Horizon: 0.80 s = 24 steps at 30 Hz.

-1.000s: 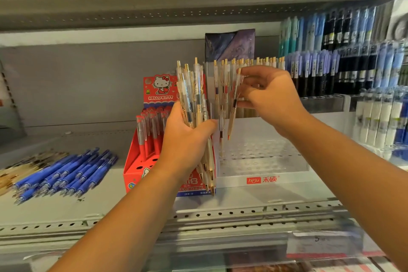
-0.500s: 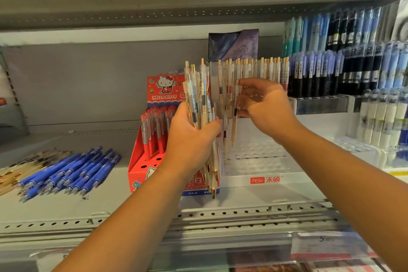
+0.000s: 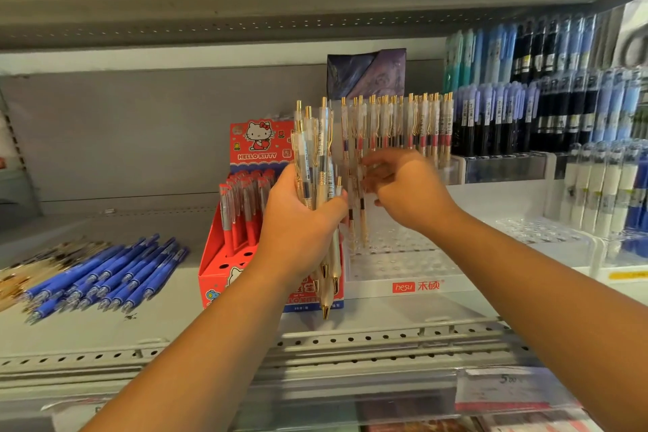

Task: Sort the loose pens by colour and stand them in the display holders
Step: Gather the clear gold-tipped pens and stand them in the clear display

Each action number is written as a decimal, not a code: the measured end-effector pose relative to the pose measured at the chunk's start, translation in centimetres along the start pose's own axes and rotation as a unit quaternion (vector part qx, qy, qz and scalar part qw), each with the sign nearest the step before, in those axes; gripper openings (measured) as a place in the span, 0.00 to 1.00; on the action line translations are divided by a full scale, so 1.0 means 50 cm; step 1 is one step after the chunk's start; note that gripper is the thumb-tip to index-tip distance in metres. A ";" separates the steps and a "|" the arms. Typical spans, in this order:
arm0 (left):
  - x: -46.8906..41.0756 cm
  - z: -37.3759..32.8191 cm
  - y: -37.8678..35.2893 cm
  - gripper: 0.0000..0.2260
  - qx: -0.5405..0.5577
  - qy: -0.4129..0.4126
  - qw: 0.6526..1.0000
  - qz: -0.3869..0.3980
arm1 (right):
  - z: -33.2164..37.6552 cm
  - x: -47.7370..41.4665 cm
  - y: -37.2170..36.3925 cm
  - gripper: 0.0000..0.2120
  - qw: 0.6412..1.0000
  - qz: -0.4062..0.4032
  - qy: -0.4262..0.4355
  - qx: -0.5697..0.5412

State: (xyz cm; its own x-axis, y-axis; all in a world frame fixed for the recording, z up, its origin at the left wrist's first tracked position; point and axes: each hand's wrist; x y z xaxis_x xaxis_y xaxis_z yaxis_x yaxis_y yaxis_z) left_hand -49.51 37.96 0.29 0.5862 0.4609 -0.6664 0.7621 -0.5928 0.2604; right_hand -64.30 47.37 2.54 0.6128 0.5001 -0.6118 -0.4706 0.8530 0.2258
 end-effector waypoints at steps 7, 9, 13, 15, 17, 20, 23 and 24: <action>0.003 0.000 -0.001 0.14 0.002 -0.018 1.000 0.009 | 0.002 0.007 0.003 0.20 0.997 0.007 -0.001 0.072; 0.003 0.000 0.000 0.14 0.008 -0.015 1.000 0.005 | -0.001 0.008 0.006 0.20 0.995 0.015 -0.014 0.094; 0.003 0.000 0.001 0.15 0.006 -0.015 1.000 0.007 | -0.013 0.011 0.012 0.20 0.994 0.025 -0.034 0.098; 0.004 0.000 0.001 0.15 0.006 -0.015 1.000 0.009 | -0.014 0.010 0.014 0.19 0.994 0.023 -0.034 0.100; 0.005 -0.001 0.002 0.15 0.008 -0.015 1.000 0.010 | -0.011 0.014 0.017 0.18 0.992 0.020 -0.034 0.120; 0.006 -0.001 0.003 0.16 0.008 -0.018 1.000 0.013 | 0.008 0.031 0.018 0.16 0.988 -0.022 0.012 0.153; 0.004 -0.002 0.003 0.16 0.011 -0.018 1.000 0.009 | 0.050 0.046 0.017 0.10 0.997 -0.051 0.041 0.042; 0.003 -0.001 0.003 0.16 0.015 -0.017 1.000 0.007 | 0.067 0.052 0.016 0.08 0.999 -0.020 0.016 -0.023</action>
State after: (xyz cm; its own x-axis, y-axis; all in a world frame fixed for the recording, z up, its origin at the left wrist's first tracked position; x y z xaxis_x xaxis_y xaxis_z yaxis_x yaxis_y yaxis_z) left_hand -49.28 37.97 0.30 0.5866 0.4304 -0.6861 0.7451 -0.6188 0.2489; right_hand -60.97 49.84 3.66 0.6115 0.4595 -0.6441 -0.4755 0.8641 0.1650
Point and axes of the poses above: each hand's wrist, its own x-axis away from the middle knuckle, its own y-axis out of the back of the hand, z = x × y, and after that the axes turned 14 degrees about -x, right-handed
